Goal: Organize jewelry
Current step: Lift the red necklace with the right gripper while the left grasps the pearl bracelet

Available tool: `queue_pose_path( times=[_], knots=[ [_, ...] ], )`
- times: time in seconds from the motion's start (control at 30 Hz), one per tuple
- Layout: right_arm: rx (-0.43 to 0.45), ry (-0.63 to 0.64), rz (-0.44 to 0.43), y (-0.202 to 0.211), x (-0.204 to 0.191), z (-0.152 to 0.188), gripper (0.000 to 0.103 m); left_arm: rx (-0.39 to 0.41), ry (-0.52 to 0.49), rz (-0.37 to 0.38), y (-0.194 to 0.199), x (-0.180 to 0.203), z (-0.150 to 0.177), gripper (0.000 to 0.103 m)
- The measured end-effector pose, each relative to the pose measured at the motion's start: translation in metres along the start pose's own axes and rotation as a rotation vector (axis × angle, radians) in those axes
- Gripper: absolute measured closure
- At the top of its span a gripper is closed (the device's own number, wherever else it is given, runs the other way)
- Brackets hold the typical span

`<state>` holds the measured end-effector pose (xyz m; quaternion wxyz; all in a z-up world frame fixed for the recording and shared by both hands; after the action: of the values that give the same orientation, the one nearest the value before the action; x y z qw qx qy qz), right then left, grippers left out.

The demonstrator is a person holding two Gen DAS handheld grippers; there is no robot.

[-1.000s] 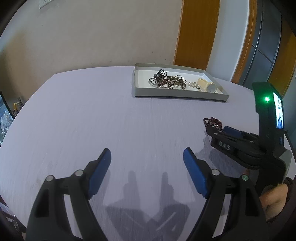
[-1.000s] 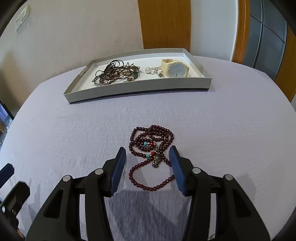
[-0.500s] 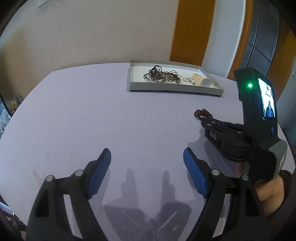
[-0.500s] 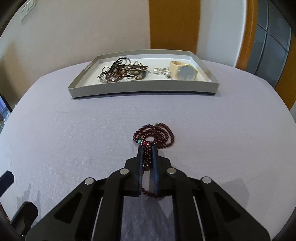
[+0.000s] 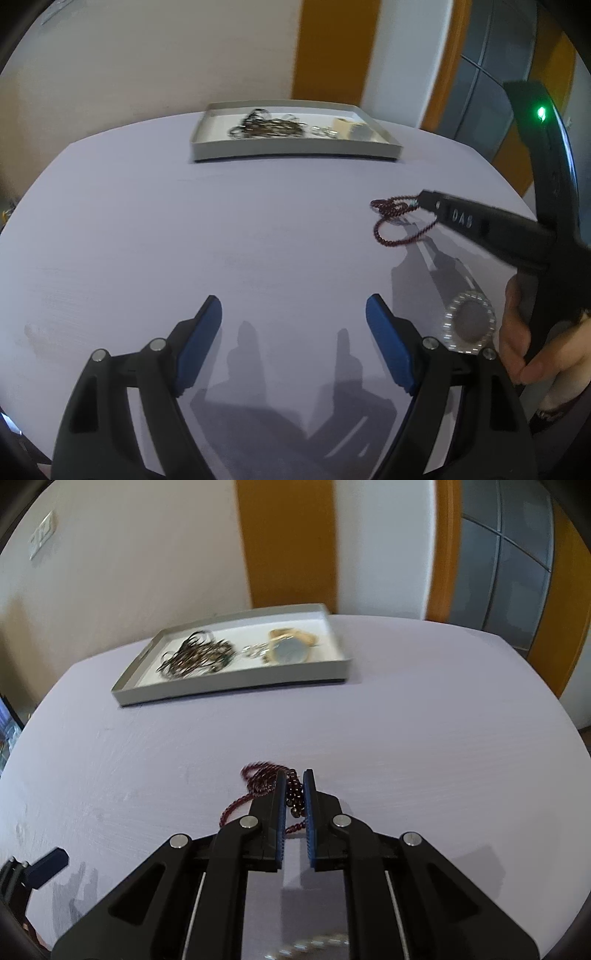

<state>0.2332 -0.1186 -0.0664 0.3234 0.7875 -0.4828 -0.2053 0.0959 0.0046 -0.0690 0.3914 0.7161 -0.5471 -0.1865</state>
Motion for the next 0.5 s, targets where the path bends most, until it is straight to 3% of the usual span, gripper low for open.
queue_pose_path(
  times=[0.33, 0.5],
  knots=[
    [0.036, -0.042, 0.020, 0.027, 0.057, 0.020, 0.094, -0.033, -0.072, 0.085, -0.007, 0.073, 0.030, 0.022],
    [0.045, -0.067, 0.014, 0.037, 0.081, 0.035, 0.094, -0.040, -0.111, 0.065, -0.017, 0.101, 0.044, 0.021]
  ],
)
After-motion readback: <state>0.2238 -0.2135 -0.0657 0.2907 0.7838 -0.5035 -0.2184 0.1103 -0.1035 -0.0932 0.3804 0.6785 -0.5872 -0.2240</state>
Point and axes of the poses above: each gripper's, at about its wrist camera, not at the fingertips, and y roughly against the way its jaws point, x to its right, z to its underside, the point moved 1 cm from there along -y, roughly the way its jaws point, and after that the axes turned 7 degrees about y, right-handed, at the moved point
